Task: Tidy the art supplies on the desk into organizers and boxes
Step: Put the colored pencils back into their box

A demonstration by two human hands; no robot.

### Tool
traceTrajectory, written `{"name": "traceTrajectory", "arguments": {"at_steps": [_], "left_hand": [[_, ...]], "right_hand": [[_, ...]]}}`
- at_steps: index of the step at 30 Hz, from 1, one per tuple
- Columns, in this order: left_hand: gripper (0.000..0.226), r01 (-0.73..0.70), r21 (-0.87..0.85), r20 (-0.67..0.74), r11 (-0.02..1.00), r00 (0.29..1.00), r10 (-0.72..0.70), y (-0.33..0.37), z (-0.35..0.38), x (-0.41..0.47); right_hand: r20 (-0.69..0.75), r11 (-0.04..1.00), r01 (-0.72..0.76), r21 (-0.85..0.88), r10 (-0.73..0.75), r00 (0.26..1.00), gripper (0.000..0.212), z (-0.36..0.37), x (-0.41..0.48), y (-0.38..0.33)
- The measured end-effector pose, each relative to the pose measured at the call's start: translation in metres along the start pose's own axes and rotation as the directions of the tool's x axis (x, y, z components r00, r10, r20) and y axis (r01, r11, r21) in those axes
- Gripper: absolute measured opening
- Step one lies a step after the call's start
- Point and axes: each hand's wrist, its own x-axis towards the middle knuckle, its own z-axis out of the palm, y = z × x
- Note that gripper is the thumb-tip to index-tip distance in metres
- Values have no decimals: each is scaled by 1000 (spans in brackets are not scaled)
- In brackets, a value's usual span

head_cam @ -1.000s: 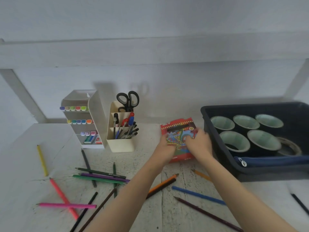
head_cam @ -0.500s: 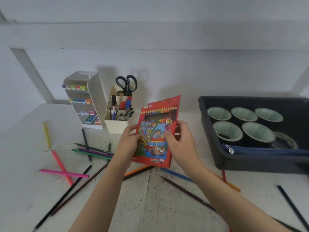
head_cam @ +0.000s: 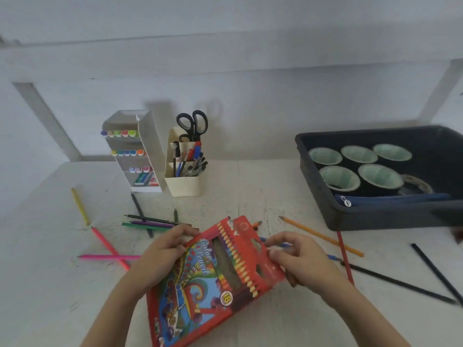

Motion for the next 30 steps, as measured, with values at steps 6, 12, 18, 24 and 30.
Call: {"name": "traceTrajectory", "arguments": {"at_steps": [6,12,18,24,30], "left_hand": [[43,-88,256,14,963,996,87,-31,7,-16],[30,-350,569,-177,744,832,526,-39,23,-27],[42,-428,519,-30,740,856,517,-54,47,-37],[40,-529,504,40,682,804,594,-51,64,-45],[39,-501,520,46,692,825,563,-56,67,-45]], "right_hand": [[-18,957,-140,-254,140,990,11,34,-36,21],[-261,922,-99,-375,-2,965,23,56,-46,30],[-405,803,-73,-591,-218,888,2,44,-31,37],[-338,552,-101,-828,-346,875,24,31,-4,34],[-331,582,-9,-813,-450,830,7,35,-10,21]]}}
